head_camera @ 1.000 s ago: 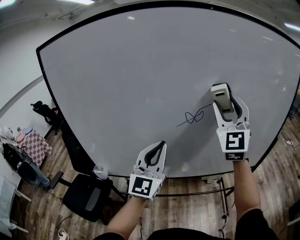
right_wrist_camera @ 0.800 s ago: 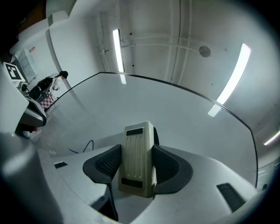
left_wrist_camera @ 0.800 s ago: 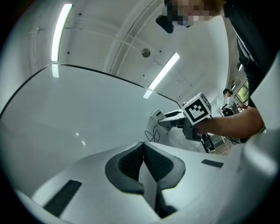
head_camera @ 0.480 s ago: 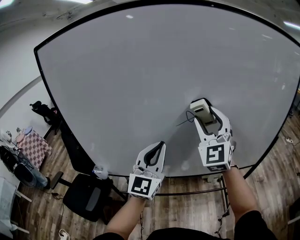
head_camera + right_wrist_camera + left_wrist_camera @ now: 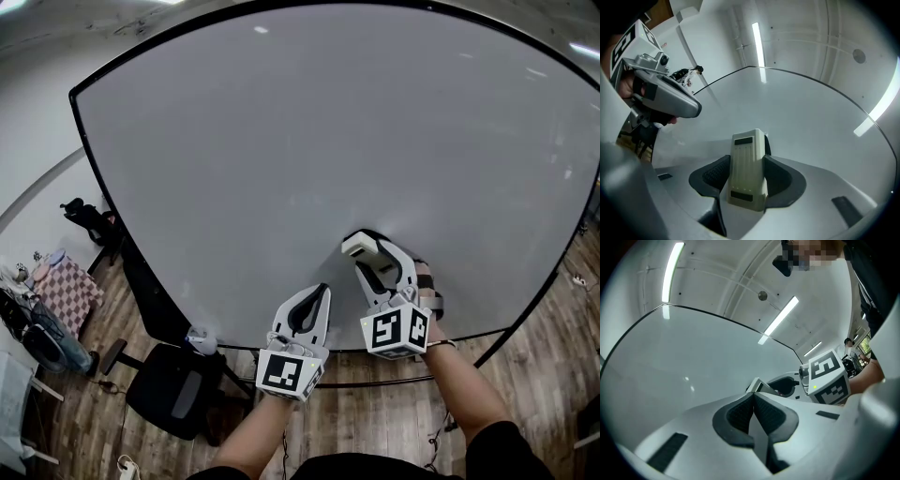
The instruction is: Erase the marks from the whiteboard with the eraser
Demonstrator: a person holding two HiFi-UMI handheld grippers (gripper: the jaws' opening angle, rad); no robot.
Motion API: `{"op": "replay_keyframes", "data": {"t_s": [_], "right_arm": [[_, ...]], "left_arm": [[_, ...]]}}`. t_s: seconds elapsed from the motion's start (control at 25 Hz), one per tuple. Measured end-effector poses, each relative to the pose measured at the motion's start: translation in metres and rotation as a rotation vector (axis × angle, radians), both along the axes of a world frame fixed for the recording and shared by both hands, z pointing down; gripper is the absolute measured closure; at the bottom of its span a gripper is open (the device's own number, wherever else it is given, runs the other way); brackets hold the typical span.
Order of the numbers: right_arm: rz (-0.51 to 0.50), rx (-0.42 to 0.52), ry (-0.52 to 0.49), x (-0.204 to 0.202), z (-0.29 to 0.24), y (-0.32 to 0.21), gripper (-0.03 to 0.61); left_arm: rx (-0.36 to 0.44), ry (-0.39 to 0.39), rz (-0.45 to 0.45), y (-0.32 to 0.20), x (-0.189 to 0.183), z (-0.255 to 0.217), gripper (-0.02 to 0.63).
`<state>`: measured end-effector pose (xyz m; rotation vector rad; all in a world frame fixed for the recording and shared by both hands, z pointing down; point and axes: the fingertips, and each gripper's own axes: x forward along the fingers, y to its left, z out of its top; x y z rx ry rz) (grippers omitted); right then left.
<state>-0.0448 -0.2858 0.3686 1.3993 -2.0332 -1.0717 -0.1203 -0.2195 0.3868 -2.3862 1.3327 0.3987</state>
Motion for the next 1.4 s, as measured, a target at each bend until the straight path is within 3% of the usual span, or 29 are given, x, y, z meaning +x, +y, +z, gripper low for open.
{"op": "replay_keyframes", "data": {"t_s": [0.72,0.92,1.4], "right_arm": [[-0.076,-0.147,0.276,-0.069,0.128,-0.001,0.330],[-0.079,-0.180,0.249,-0.071,0.131,0.000,0.330],[-0.053,-0.137,0.248,-0.074,0.135,-0.004,0.328]], "left_arm": [[-0.023,0.011,-0.051,0.005,-0.022,0.011,0.594],[-0.028,0.003,-0.050,0.008,-0.023,0.014,0.595],[-0.041,-0.026,-0.006,0.012,-0.031,0.020,0.595]]}}
